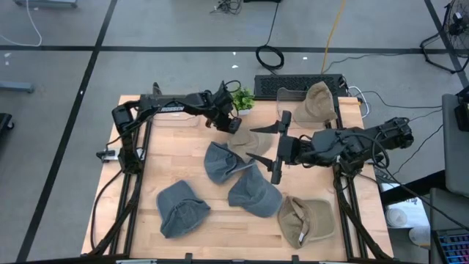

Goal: Pick & Place hat
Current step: Put the top brown cap into the right transparent bin

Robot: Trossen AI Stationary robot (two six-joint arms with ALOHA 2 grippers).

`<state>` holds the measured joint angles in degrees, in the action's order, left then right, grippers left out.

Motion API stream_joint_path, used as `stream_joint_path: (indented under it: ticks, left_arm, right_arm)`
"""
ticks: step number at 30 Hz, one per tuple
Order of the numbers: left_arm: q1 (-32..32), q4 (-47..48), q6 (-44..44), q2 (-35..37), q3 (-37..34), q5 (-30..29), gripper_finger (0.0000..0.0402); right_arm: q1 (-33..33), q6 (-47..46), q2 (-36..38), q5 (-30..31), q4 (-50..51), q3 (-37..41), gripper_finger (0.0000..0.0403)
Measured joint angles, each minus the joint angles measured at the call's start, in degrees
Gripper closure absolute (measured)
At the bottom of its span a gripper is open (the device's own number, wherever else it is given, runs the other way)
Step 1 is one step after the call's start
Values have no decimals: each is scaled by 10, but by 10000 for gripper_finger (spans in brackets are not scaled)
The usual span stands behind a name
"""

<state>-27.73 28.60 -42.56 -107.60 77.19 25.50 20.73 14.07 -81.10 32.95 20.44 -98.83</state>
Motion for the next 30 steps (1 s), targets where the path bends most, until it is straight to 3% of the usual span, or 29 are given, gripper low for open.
stream_joint_path:
  ticks: [12, 30]
  left_arm:
    - [-3, 15, -19, 156, 0, 18, 397]
    - [-3, 12, -44, 366, 0, 20, 399]
  right_arm:
    - [0, -13, 2, 4, 46, 0, 124]
    - [-14, -13, 7, 170, 90, 0, 124]
